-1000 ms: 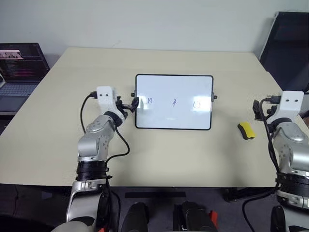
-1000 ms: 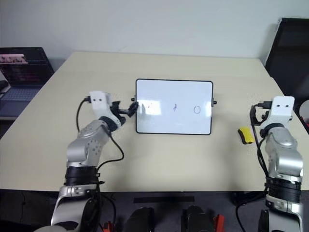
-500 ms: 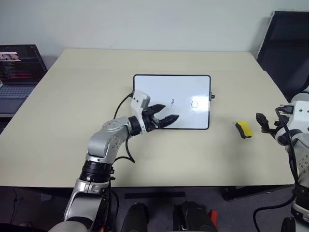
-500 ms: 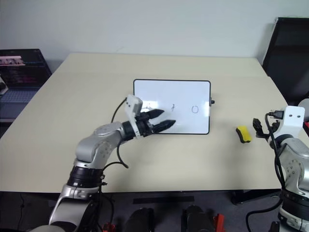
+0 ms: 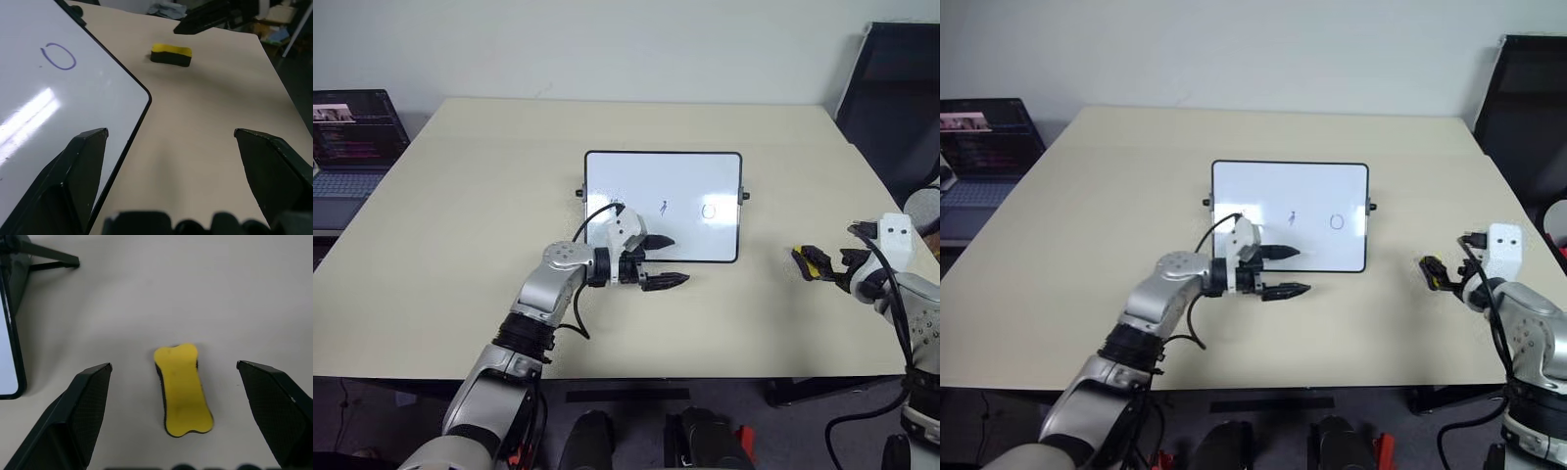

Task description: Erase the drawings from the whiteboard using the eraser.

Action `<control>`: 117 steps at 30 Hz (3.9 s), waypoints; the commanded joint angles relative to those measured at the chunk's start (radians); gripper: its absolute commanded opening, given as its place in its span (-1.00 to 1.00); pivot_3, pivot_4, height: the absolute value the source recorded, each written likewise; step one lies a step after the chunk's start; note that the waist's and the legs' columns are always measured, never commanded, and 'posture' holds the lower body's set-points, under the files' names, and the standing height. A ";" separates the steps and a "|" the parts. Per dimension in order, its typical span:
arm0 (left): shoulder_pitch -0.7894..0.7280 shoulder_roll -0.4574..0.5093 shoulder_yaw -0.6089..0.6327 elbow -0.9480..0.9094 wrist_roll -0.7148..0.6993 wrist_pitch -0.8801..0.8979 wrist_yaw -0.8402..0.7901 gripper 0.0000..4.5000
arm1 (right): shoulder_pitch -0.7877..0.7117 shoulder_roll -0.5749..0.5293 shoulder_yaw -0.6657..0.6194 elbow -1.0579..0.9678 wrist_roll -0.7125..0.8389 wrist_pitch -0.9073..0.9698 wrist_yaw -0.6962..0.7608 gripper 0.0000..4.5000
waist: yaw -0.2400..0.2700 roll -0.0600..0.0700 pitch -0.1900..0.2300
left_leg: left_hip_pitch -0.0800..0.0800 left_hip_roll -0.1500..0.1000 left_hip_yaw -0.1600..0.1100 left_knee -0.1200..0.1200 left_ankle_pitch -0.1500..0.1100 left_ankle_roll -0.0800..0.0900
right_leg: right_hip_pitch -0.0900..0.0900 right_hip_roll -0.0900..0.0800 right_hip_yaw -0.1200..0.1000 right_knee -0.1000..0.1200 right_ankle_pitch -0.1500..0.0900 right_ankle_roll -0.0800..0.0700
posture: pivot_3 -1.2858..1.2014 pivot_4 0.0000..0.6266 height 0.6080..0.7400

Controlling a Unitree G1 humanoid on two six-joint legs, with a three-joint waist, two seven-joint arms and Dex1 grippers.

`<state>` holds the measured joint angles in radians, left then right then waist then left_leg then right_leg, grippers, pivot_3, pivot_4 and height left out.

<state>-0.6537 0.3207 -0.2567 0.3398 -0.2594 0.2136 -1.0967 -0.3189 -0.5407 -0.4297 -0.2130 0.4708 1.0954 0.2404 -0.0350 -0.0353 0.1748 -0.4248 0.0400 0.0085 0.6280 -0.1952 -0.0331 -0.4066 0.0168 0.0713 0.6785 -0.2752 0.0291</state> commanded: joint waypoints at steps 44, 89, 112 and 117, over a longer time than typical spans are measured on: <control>-0.036 0.014 0.035 0.032 0.046 -0.087 -0.010 1.00 | -0.066 -0.010 0.096 0.233 -0.122 -0.184 0.032 -0.57 | 0.000 0.000 0.000 | 0.000 0.000 0.000 0.000 0.000 0.000 | 0.000 0.000 0.000 0.000 0.000 0.000 | 0.03 -0.52 1.00; 0.153 -0.130 0.120 -0.238 0.133 0.014 0.564 1.00 | -0.204 0.072 0.280 -0.036 -0.230 -0.389 0.013 -0.71 | 0.001 0.001 0.000 | 0.000 0.001 -0.001 0.000 0.000 0.000 | 0.000 0.000 0.000 0.001 0.000 0.000 | 0.03 -0.52 1.00; 0.268 -0.150 0.148 -0.333 0.161 -0.022 0.689 1.00 | -0.255 0.204 0.454 0.059 -0.295 -0.529 0.049 -0.71 | 0.001 0.001 0.000 | 0.000 0.003 0.000 0.000 0.000 0.000 | 0.000 0.001 -0.001 0.001 0.000 0.000 | 0.03 -0.52 1.00; 0.257 -0.144 0.156 -0.338 0.156 -0.016 0.686 1.00 | -0.273 0.213 0.474 0.130 -0.321 -0.561 0.063 -0.71 | 0.003 0.001 0.000 | 0.000 0.003 0.000 0.001 0.000 0.000 | 0.000 0.000 0.000 0.001 0.000 0.000 | 0.03 -0.52 1.00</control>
<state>-0.3716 0.1748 -0.1097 0.0481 -0.0960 0.2088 -0.4062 -0.5676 -0.3277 0.0456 -0.0751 0.1624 0.5657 0.3013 -0.0324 -0.0347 0.1751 -0.4247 0.0428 0.0081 0.6286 -0.1952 -0.0332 -0.4066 0.0165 0.0707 0.6795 -0.2750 0.0292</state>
